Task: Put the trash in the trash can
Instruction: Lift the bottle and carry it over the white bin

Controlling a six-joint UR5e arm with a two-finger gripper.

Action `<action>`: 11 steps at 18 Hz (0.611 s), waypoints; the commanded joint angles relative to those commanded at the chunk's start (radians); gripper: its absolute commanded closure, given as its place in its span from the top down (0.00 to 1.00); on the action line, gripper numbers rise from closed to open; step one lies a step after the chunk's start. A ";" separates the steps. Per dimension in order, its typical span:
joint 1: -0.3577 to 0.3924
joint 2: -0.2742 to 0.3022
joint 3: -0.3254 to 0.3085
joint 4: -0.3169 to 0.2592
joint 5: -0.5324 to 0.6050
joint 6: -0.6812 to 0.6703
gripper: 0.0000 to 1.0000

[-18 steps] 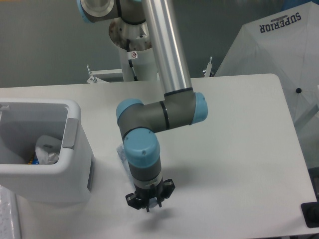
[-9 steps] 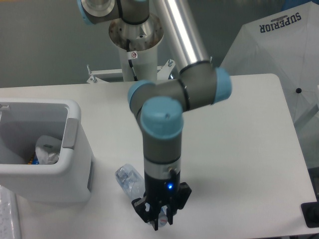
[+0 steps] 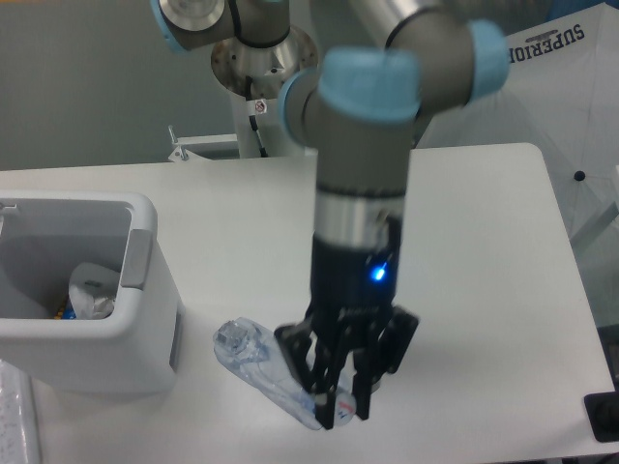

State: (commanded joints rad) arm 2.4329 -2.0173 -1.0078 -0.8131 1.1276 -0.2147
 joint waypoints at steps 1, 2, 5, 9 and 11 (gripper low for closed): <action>-0.008 0.012 -0.006 0.000 -0.011 -0.002 0.37; -0.012 0.023 -0.011 0.000 -0.023 -0.014 0.37; -0.020 0.055 -0.028 0.000 -0.084 -0.049 0.37; -0.029 0.104 -0.087 0.002 -0.196 -0.054 0.37; -0.041 0.140 -0.123 0.003 -0.213 -0.051 0.37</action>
State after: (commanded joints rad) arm 2.3915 -1.8777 -1.1304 -0.8099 0.9143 -0.2654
